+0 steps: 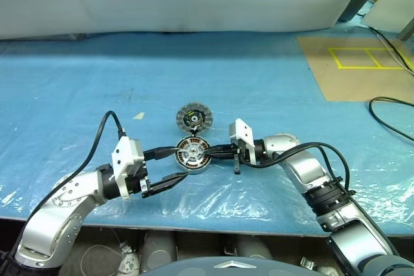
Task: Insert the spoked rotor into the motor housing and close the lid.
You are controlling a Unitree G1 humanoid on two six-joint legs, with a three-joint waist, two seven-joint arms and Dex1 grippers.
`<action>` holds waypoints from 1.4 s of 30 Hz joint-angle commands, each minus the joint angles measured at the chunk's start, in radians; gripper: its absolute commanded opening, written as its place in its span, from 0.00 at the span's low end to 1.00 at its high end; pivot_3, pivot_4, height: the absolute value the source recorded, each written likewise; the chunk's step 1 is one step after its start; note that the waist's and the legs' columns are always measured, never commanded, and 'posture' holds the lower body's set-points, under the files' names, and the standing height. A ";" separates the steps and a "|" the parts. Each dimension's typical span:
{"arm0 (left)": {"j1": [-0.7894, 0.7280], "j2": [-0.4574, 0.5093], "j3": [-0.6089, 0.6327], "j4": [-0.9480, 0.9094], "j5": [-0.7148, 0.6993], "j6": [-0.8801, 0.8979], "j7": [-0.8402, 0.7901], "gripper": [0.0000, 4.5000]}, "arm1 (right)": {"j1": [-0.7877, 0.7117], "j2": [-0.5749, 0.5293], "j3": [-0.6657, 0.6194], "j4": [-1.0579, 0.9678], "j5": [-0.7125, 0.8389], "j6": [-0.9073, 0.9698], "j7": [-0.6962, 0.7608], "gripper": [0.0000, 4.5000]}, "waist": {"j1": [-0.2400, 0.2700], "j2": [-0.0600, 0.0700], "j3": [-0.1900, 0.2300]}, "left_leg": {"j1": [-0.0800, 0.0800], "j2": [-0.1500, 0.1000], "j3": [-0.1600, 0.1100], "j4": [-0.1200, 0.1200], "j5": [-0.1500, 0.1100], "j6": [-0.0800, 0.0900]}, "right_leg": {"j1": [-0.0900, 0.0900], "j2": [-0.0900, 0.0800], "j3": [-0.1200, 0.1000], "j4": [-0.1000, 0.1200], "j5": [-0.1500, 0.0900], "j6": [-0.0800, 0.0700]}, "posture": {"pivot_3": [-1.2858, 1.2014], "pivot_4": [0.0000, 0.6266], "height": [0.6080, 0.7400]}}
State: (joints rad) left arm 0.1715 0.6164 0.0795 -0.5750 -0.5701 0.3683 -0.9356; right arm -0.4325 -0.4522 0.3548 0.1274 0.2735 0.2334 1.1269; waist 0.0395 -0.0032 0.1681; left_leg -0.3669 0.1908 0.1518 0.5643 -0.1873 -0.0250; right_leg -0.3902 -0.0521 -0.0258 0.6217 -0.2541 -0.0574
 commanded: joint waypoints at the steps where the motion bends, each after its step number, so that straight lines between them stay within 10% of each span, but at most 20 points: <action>1: 0.001 0.004 0.010 -0.018 -0.012 -0.006 0.014 0.71 | -0.044 0.006 -0.024 -0.017 0.009 -0.005 0.030 0.00 | 0.001 0.000 0.000 | 0.000 0.000 0.000 0.000 0.000 0.000 | 0.000 0.000 0.000 0.000 0.000 0.000 | 0.52 0.24 1.00; 22: 0.031 -0.004 0.009 0.121 0.063 -0.118 0.013 0.71 | -0.142 0.146 0.057 0.248 -0.131 -0.076 0.071 0.00 | 0.002 0.000 0.000 | 0.001 0.000 0.001 0.001 0.000 0.000 | 0.001 0.000 0.000 0.001 0.000 0.000 | 0.52 0.24 1.00; 39: -0.246 -0.015 0.029 0.591 0.112 -0.257 -0.081 0.71 | -0.129 0.037 -0.069 -0.042 0.047 0.157 0.149 0.00 | 0.011 0.001 -0.001 | -0.001 0.000 0.000 0.001 0.000 0.000 | 0.000 0.000 0.000 0.001 0.000 0.000 | 0.52 0.24 1.00; 42: -0.326 -0.029 0.000 0.697 0.118 -0.275 -0.149 0.58 | -0.107 0.010 -0.087 -0.083 0.059 0.188 0.135 0.00 | 0.013 0.001 -0.001 | -0.001 0.000 0.000 0.001 0.000 0.000 | 0.000 0.000 0.000 0.001 0.000 0.000 | 0.52 0.24 1.00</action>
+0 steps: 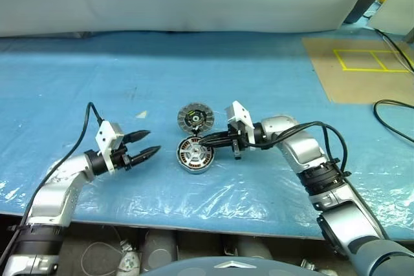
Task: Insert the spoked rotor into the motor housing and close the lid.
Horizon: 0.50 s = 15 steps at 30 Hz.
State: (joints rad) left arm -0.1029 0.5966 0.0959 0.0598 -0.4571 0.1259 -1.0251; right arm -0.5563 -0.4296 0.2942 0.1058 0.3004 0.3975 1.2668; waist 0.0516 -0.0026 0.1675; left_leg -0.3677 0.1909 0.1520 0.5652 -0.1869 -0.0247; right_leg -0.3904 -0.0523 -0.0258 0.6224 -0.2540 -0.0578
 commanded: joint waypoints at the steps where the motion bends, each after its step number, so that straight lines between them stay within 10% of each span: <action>1: -0.087 -0.017 -0.026 0.100 0.006 -0.035 -0.081 0.51 | 0.026 -0.024 -0.035 -0.077 0.038 0.033 -0.008 0.00 | 0.002 0.000 0.000 | 0.000 0.000 0.000 0.000 0.000 0.000 | 0.000 0.000 0.000 0.000 0.000 0.000 | 0.52 0.24 1.00; 8: -0.343 -0.100 -0.071 0.394 0.049 -0.089 -0.184 0.01 | 0.107 -0.097 -0.072 -0.199 0.079 0.109 -0.027 0.00 | 0.023 0.000 0.000 | -0.001 0.000 0.000 0.000 0.004 0.001 | 0.000 0.000 0.000 0.000 0.000 0.000 | 0.52 0.24 1.00; 15: -0.579 -0.172 -0.141 0.803 0.225 -0.211 -0.149 0.01 | 0.172 -0.121 -0.109 -0.288 0.113 0.181 -0.103 0.00 | 0.027 0.000 0.000 | -0.001 -0.001 0.000 0.000 0.004 0.000 | -0.001 -0.001 0.000 0.000 0.000 0.001 | 0.52 0.24 1.00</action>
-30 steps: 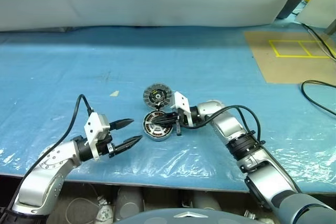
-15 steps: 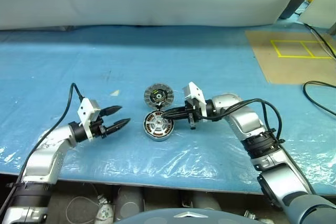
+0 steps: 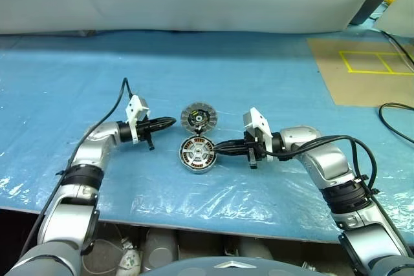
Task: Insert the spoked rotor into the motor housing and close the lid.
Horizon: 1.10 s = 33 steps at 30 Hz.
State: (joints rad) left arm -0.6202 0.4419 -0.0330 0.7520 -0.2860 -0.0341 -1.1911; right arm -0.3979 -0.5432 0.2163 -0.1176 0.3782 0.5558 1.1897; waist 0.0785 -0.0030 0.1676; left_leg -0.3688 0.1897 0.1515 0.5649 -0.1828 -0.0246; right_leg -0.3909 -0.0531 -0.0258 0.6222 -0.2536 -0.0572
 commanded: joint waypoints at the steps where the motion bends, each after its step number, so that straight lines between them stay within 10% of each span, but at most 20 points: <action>1: -0.099 -0.037 -0.012 0.165 0.072 -0.073 0.043 0.01 | 0.022 -0.009 -0.037 -0.076 0.039 0.032 -0.039 0.00 | 0.002 0.000 0.000 | 0.000 0.000 0.000 0.000 0.000 0.000 | 0.000 0.000 0.000 0.000 0.000 0.000 | 0.52 0.24 1.00; 13: -0.389 -0.221 0.036 0.464 0.122 -0.100 0.036 0.01 | 0.126 -0.068 -0.096 -0.181 0.058 0.080 -0.134 0.00 | 0.024 -0.003 0.002 | -0.002 -0.002 -0.002 -0.001 0.000 -0.001 | 0.000 -0.001 -0.001 -0.001 0.003 0.005 | 0.52 0.24 1.00; 33: -0.431 -0.220 -0.012 0.409 0.187 -0.143 -0.347 0.01 | 0.165 -0.108 -0.105 -0.236 0.079 0.111 -0.193 0.00 | 0.028 -0.003 0.002 | -0.003 -0.002 -0.002 -0.003 -0.001 -0.003 | 0.000 -0.001 -0.002 -0.004 0.004 0.007 | 0.52 0.24 1.00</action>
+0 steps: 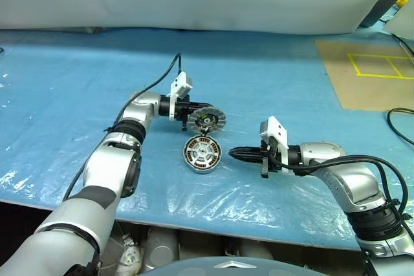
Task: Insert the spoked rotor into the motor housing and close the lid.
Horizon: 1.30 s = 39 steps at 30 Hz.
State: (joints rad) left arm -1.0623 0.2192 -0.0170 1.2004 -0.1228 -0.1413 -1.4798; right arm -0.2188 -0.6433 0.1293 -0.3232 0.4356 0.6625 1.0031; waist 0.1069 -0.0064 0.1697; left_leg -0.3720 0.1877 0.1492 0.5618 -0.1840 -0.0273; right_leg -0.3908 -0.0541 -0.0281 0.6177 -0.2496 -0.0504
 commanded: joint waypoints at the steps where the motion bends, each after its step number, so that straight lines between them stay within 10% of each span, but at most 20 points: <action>1: 0.020 -0.003 -0.039 -0.047 0.030 -0.046 -0.074 0.01 | -0.015 -0.009 -0.018 -0.038 0.024 0.011 -0.010 0.00 | 0.000 0.000 0.000 | 0.000 0.000 0.000 0.000 0.000 0.000 | 0.000 0.000 0.000 0.000 0.000 0.000 | 0.52 0.24 1.00; 10: 0.103 -0.019 -0.177 -0.244 -0.060 -0.031 -0.135 0.01 | -0.010 -0.032 -0.044 -0.128 0.073 0.088 -0.032 0.00 | 0.003 0.000 0.000 | 0.000 0.001 0.000 -0.001 0.001 0.002 | 0.000 0.000 -0.001 0.000 0.000 0.000 | 0.52 0.24 1.00; 22: 0.250 0.193 -0.532 -0.565 -0.226 -0.089 -0.135 0.01 | 0.045 -0.177 -0.126 -0.218 0.196 0.167 0.002 0.00 | 0.006 0.001 0.000 | 0.000 0.001 0.001 -0.002 -0.001 -0.001 | 0.000 0.000 0.000 -0.002 -0.003 -0.004 | 0.52 0.24 1.00; 39: 0.322 0.273 -0.596 -0.643 -0.204 -0.187 -0.135 0.01 | -0.019 -0.110 -0.078 -0.223 0.219 0.201 -0.084 0.00 | -0.001 0.002 0.000 | 0.002 0.001 0.001 -0.002 -0.001 -0.001 | 0.001 0.000 0.000 -0.003 -0.001 0.000 | 0.52 0.24 1.00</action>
State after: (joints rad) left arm -0.7444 0.4803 -0.6010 0.5677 -0.3366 -0.3100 -1.6103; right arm -0.2240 -0.7554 0.0569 -0.5325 0.6314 0.8601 0.9248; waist 0.1063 -0.0047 0.1693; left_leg -0.3700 0.1885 0.1507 0.5597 -0.1847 -0.0287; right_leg -0.3901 -0.0541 -0.0275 0.6144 -0.2504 -0.0508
